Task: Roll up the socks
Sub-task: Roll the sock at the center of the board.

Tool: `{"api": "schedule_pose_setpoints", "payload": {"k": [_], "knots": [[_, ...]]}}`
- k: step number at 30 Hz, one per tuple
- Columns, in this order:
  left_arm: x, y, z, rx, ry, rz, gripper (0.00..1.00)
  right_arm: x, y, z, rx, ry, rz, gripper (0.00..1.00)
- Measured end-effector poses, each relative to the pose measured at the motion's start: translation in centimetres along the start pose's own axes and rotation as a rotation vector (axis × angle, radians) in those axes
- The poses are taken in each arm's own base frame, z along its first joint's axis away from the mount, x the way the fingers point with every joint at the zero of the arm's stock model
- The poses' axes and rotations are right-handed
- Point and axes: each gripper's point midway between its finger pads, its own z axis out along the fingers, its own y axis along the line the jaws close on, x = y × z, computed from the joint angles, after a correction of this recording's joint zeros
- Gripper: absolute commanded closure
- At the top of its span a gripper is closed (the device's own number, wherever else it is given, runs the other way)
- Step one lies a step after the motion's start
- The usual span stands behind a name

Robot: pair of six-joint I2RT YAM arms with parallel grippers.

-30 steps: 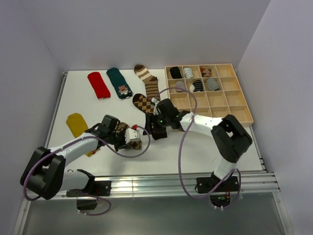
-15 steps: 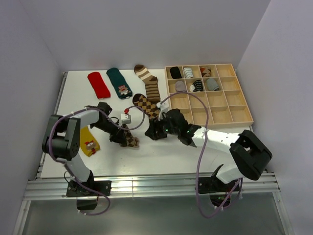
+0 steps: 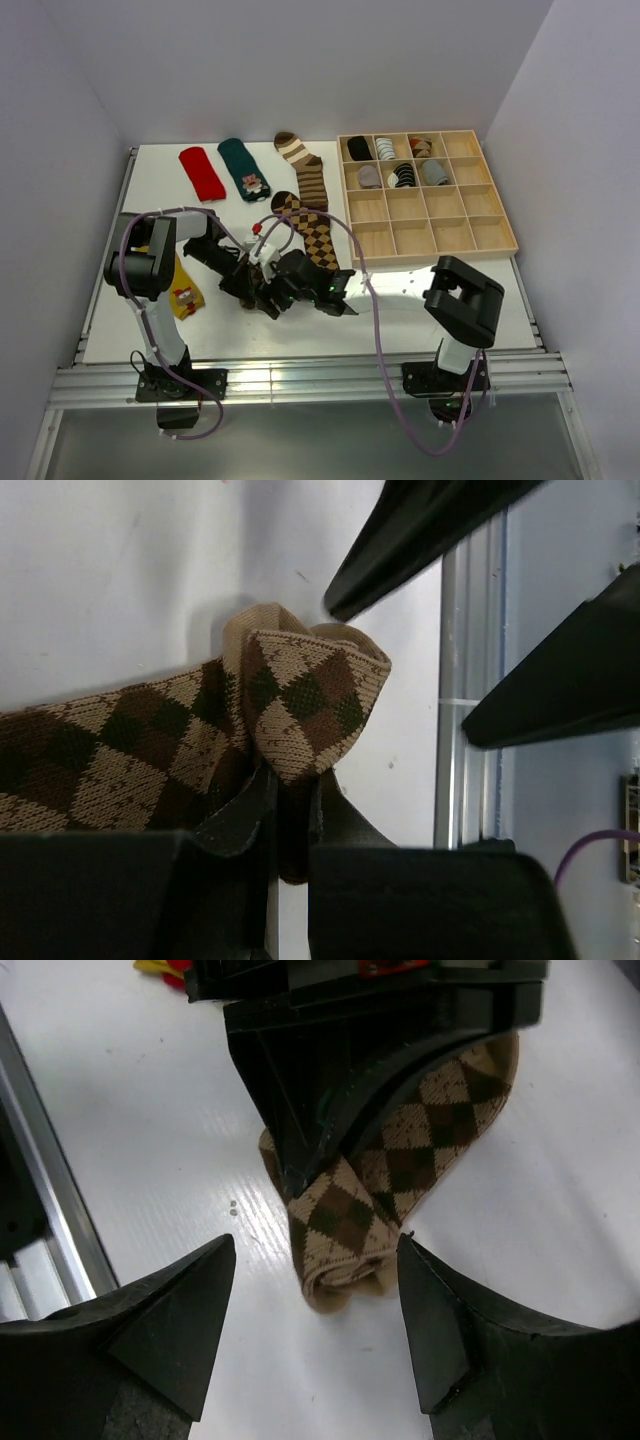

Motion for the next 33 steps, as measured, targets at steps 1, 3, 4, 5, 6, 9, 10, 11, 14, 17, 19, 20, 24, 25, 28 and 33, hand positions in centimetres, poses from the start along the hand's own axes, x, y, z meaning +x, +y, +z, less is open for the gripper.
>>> {"api": "schedule_pose_setpoints", "payload": {"k": [1, 3, 4, 5, 6, 9, 10, 11, 14, 17, 19, 20, 24, 25, 28, 33], "knots": [[0.1, -0.1, 0.0, 0.007, 0.002, -0.004, 0.99, 0.2, 0.2, 0.4, 0.004, 0.012, -0.020, 0.27], [0.3, -0.4, 0.1, 0.019, 0.007, -0.013, 1.00, 0.8, 0.3, 1.0, 0.016, 0.036, -0.049, 0.27], [0.4, -0.5, 0.1, 0.025, 0.009, -0.017, 1.00, 1.3, 0.3, 1.2, 0.026, 0.055, -0.070, 0.27], [0.4, -0.5, 0.1, 0.030, 0.010, -0.020, 1.00, 1.5, 0.3, 1.4, 0.032, 0.067, -0.087, 0.27], [0.5, -0.6, 0.1, 0.036, 0.011, -0.024, 1.00, 1.6, 0.3, 1.6, 0.039, 0.075, -0.102, 0.27], [0.7, -0.8, 0.2, 0.049, 0.015, -0.032, 1.00, 1.8, 0.1, 2.2, 0.062, 0.094, -0.143, 0.27], [0.7, -0.8, 0.2, 0.052, 0.016, -0.033, 1.00, 1.9, 0.1, 2.4, 0.068, 0.100, -0.156, 0.27], [0.7, -0.9, 0.2, 0.056, 0.017, -0.034, 1.00, 2.0, 0.0, 2.5, 0.072, 0.105, -0.165, 0.27], [0.8, -0.9, 0.2, 0.061, 0.018, -0.033, 1.00, 2.4, -0.2, 3.0, 0.083, 0.122, -0.187, 0.30], [0.8, -0.9, 0.2, 0.063, 0.020, -0.034, 1.00, 2.7, 0.1, 3.6, 0.081, 0.133, -0.200, 0.33], [0.8, -0.9, 0.2, 0.069, 0.021, -0.042, 1.00, 2.9, 0.4, 3.8, 0.078, 0.136, -0.209, 0.39], [0.8, -0.9, 0.2, 0.070, 0.022, -0.043, 1.00, 3.0, 0.5, 3.8, 0.078, 0.140, -0.214, 0.42], [0.8, -0.8, 0.1, 0.074, 0.026, -0.049, 0.94, 3.8, 0.8, 4.3, 0.078, 0.158, -0.230, 0.68], [0.8, -0.7, 0.1, 0.074, 0.027, -0.053, 0.91, 3.8, 0.8, 4.3, 0.080, 0.159, -0.230, 0.74], [0.7, -0.6, 0.0, 0.067, 0.030, -0.057, 0.75, 3.7, 0.8, 4.3, 0.090, 0.158, -0.228, 0.82], [0.2, 0.0, -0.5, 0.036, 0.026, -0.073, 0.67, 3.5, 0.3, 4.5, 0.120, 0.144, -0.221, 0.88]]}}
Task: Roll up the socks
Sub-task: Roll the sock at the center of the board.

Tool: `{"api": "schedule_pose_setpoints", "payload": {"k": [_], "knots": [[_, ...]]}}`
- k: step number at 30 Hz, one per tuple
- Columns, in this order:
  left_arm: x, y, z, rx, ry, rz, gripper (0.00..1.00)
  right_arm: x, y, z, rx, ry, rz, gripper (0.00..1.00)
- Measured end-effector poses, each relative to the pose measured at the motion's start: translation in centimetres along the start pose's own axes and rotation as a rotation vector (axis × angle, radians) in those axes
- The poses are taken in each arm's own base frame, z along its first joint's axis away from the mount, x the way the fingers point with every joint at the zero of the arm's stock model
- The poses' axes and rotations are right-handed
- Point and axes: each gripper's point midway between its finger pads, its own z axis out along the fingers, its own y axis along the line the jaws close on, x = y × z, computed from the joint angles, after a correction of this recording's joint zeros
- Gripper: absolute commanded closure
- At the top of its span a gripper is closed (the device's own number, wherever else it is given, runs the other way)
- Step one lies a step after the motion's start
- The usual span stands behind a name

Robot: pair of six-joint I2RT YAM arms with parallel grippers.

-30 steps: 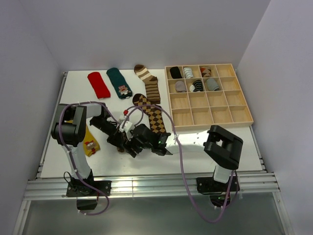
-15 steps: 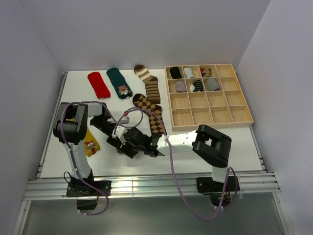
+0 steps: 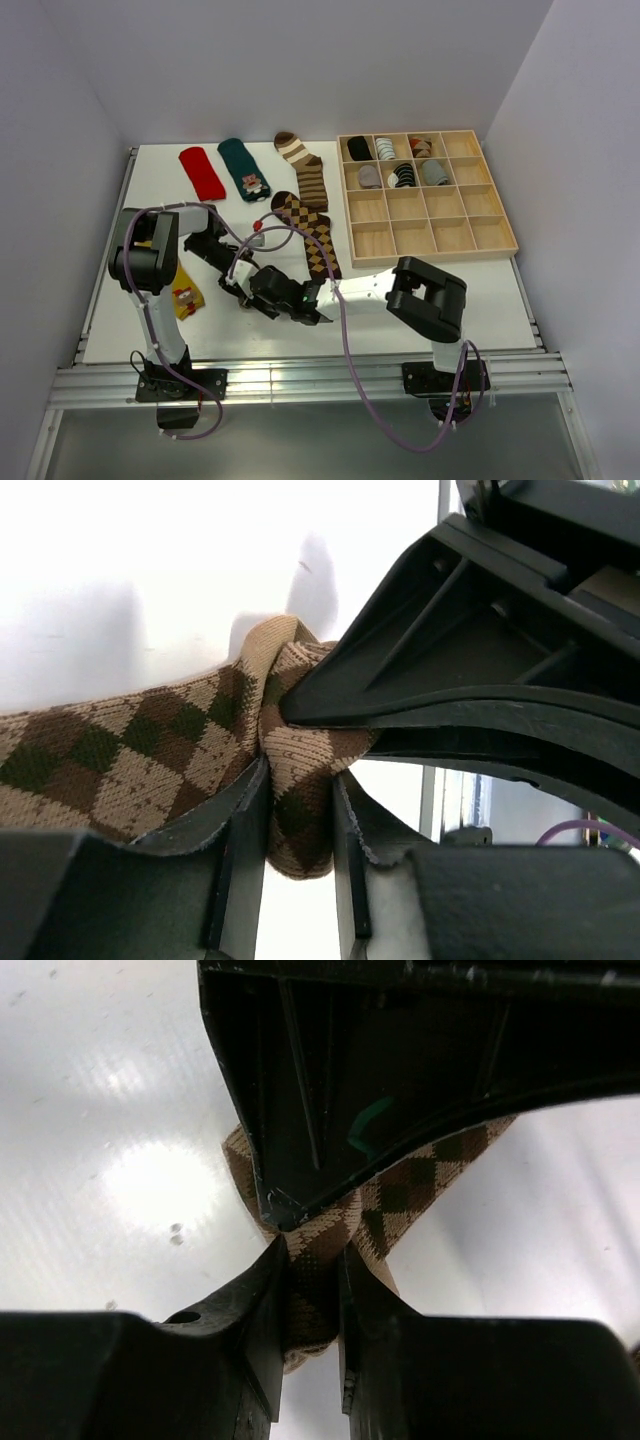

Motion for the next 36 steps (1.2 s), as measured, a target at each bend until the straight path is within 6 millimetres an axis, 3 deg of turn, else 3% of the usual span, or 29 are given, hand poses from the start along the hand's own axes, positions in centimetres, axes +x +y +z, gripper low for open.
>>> {"api": "schedule_pose_setpoints", "payload": {"k": [9, 13, 17, 23, 36], "knots": [[-2.3, 1.9, -3.9, -0.131, -0.077, -0.021, 0.68, -0.3, -0.9, 1.0, 0.047, -0.018, 0.010, 0.90], [-2.9, 3.7, -6.2, -0.225, -0.129, -0.046, 0.69, -0.3, -0.9, 1.0, 0.047, -0.015, 0.009, 0.91], [-2.7, 5.6, -7.4, -0.303, -0.137, -0.077, 0.69, -0.3, -0.9, 1.1, 0.050, -0.011, 0.009, 0.91], [-3.0, 7.2, -7.3, -0.365, -0.119, -0.108, 0.70, -0.4, -0.9, 1.2, 0.049, -0.003, 0.007, 0.91], [-4.8, 8.6, -3.9, -0.386, -0.033, -0.135, 0.74, -0.3, -0.2, 0.3, -0.008, 0.092, -0.062, 0.91]]}}
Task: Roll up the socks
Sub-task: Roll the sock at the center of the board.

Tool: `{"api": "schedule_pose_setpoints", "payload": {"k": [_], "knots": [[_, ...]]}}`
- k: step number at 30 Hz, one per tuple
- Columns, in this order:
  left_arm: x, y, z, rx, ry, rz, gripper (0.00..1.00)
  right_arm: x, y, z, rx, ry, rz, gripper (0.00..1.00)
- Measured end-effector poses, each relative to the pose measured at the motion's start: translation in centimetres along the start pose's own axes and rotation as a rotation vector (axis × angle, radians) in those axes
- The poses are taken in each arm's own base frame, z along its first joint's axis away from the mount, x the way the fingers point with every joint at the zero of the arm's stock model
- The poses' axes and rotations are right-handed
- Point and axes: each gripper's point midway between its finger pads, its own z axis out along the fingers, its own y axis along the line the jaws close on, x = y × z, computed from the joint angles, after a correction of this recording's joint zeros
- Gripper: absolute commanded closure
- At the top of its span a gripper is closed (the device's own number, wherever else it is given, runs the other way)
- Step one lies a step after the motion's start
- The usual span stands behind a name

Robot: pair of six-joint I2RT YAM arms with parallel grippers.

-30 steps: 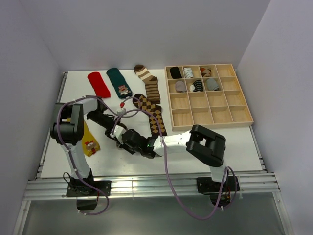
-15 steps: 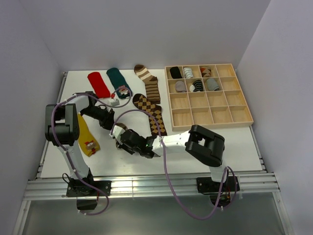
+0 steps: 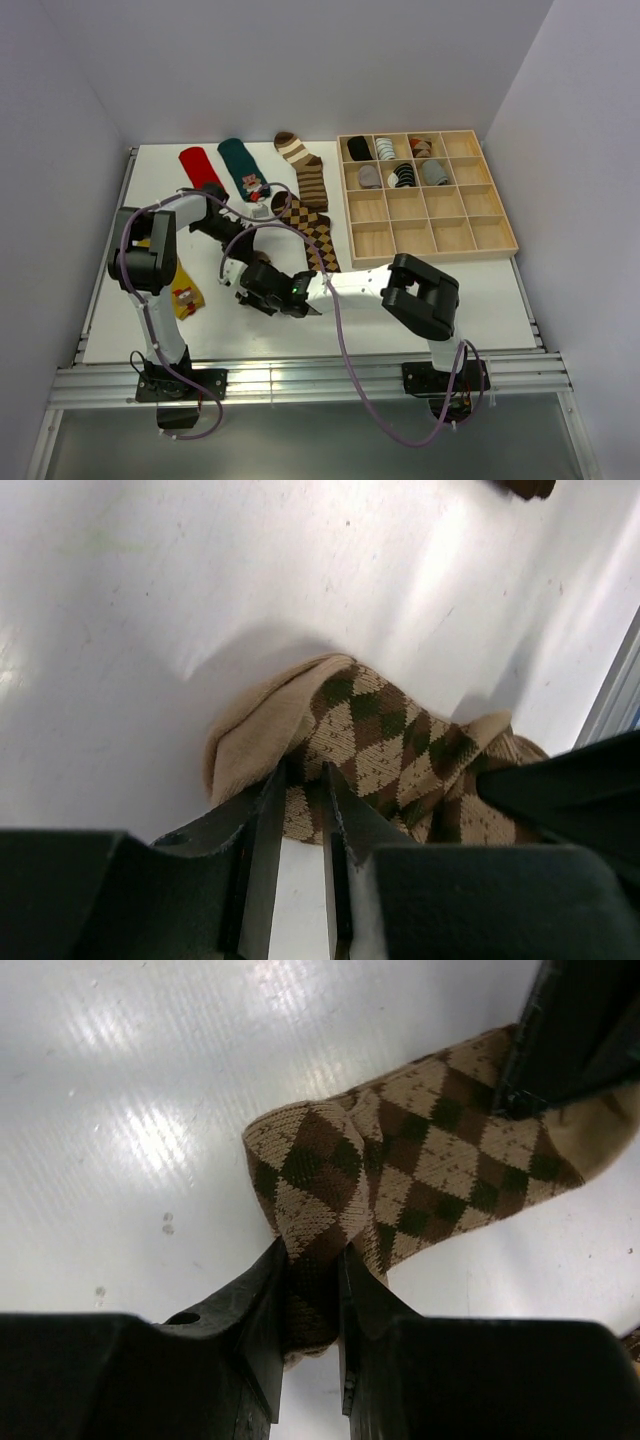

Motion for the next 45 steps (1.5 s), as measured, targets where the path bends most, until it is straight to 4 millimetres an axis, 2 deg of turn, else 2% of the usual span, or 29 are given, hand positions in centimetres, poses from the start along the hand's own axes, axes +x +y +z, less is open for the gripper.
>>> {"api": "schedule_pose_setpoints", "payload": {"k": [7, 12, 16, 23, 27, 32, 35, 37, 39, 43, 45], "knots": [[-0.5, -0.2, 0.6, 0.005, 0.014, -0.025, 0.75, -0.4, 0.9, -0.7, -0.116, 0.052, -0.017, 0.95], [-0.7, -0.6, 1.0, 0.006, 0.022, -0.025, 0.75, 0.4, 0.5, 0.3, -0.252, 0.066, 0.088, 0.95], [-1.1, -0.6, 1.3, -0.002, 0.022, -0.021, 0.74, -0.5, 0.0, 1.4, -0.356, 0.056, 0.191, 0.97], [-1.8, -0.4, 1.2, -0.031, 0.009, -0.030, 0.62, -1.3, 0.0, 2.7, -0.489, 0.034, 0.320, 0.98], [-2.7, 0.3, 0.4, -0.105, -0.019, -0.014, 0.59, -1.2, 0.0, 2.9, -0.529, 0.013, 0.367, 0.98], [-5.1, 2.0, -1.6, -0.243, -0.105, 0.013, 0.57, -1.4, 0.3, 3.0, -0.555, -0.033, 0.377, 0.98], [-5.4, 2.9, -2.9, -0.301, -0.140, -0.012, 0.55, -1.8, 0.0, 3.3, -0.553, -0.063, 0.376, 0.98], [-5.6, 3.4, -4.2, -0.330, -0.176, -0.042, 0.54, -1.5, 0.1, 3.4, -0.562, -0.054, 0.404, 0.98], [-6.3, 3.7, -6.4, -0.373, -0.227, -0.034, 0.54, -1.6, -0.1, 3.4, -0.578, -0.045, 0.433, 0.98], [-7.3, 3.3, -9.9, -0.453, -0.303, 0.019, 0.54, -1.5, -0.2, 3.5, -0.610, -0.012, 0.477, 0.97], [-7.3, 2.7, -10.6, -0.470, -0.317, 0.041, 0.54, -1.6, -0.3, 3.5, -0.621, 0.006, 0.491, 0.97]]}}
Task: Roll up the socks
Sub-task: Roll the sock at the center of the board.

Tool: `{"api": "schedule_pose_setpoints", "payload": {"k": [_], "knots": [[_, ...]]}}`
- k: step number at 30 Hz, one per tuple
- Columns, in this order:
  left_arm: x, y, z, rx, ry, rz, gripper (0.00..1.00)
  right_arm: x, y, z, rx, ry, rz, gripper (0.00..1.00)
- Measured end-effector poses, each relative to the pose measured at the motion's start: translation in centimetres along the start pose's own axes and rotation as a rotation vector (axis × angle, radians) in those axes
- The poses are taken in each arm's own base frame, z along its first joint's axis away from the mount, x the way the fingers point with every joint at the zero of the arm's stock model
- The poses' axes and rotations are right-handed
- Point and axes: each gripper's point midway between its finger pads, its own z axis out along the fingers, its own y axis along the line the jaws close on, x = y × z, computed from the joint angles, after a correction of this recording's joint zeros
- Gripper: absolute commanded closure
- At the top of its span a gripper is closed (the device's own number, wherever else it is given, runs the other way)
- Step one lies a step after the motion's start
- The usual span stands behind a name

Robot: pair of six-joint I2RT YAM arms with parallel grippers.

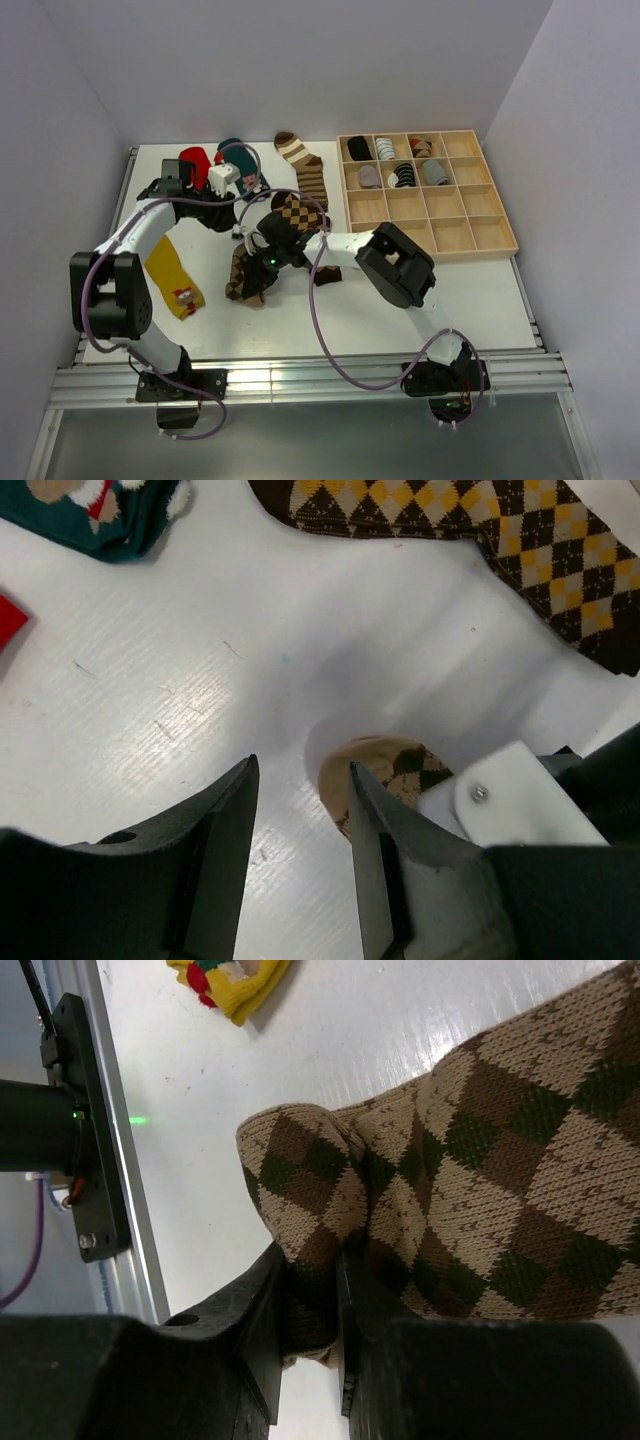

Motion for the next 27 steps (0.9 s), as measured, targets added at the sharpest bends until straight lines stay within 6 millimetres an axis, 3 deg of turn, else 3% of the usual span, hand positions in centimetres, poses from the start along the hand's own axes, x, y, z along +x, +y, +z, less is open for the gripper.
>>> {"api": "schedule_pose_setpoints", "payload": {"k": [7, 15, 27], "knots": [[2.8, -0.4, -2.8, -0.057, -0.023, 0.081, 0.48, -0.1, -0.4, -0.2, -0.017, 0.056, 0.065, 0.95], [5.9, -2.1, -5.3, -0.161, -0.050, 0.307, 0.38, -0.3, -1.3, -0.7, -0.072, 0.148, 0.196, 0.94], [11.2, -9.5, -2.6, -0.033, 0.032, 0.674, 0.36, 0.4, -2.4, -2.4, -0.064, 0.243, 0.341, 0.92]]}}
